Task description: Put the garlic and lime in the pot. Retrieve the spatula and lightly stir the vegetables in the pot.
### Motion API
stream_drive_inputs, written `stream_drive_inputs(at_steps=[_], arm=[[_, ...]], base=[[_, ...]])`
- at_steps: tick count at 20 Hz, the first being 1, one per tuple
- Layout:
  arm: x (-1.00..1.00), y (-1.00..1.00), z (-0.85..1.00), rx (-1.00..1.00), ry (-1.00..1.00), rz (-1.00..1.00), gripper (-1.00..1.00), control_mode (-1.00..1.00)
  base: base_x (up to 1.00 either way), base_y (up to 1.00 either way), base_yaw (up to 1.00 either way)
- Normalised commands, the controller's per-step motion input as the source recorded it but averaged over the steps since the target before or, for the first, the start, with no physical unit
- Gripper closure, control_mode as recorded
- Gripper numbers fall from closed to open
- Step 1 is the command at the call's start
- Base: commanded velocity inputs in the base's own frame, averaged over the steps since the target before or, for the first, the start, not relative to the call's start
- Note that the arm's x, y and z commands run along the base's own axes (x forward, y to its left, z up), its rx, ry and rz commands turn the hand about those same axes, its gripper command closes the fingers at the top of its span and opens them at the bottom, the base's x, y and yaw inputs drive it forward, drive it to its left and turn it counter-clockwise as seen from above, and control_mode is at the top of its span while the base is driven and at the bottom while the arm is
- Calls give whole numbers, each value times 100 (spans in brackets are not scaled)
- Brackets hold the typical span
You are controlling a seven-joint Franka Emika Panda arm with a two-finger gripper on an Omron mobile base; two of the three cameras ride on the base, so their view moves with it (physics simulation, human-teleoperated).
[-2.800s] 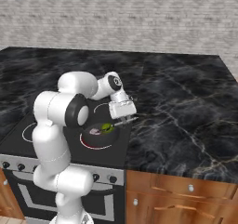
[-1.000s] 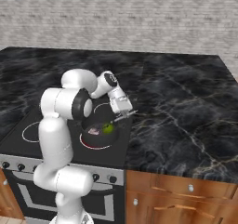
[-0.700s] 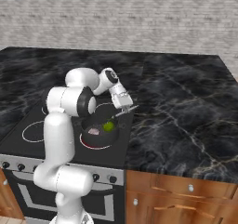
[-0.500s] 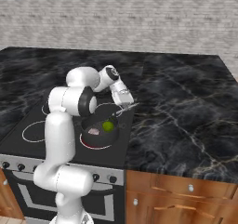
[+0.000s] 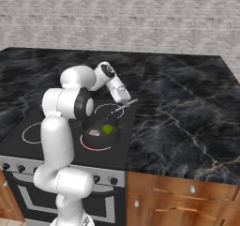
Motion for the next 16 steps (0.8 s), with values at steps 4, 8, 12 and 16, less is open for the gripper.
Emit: stream_drive_inputs(at_steps=[4,8,12,16], arm=[[10,18,-21,0,0,19,100,-100],[2,23,-33,3,-17,9,100,-100],[-1,16,-14,5,-26,-1,100,-100],[-18,0,1,0,-11,-14,100,-100]], base=[[0,0,0],[0,0,0],[0,0,0],[0,0,0]])
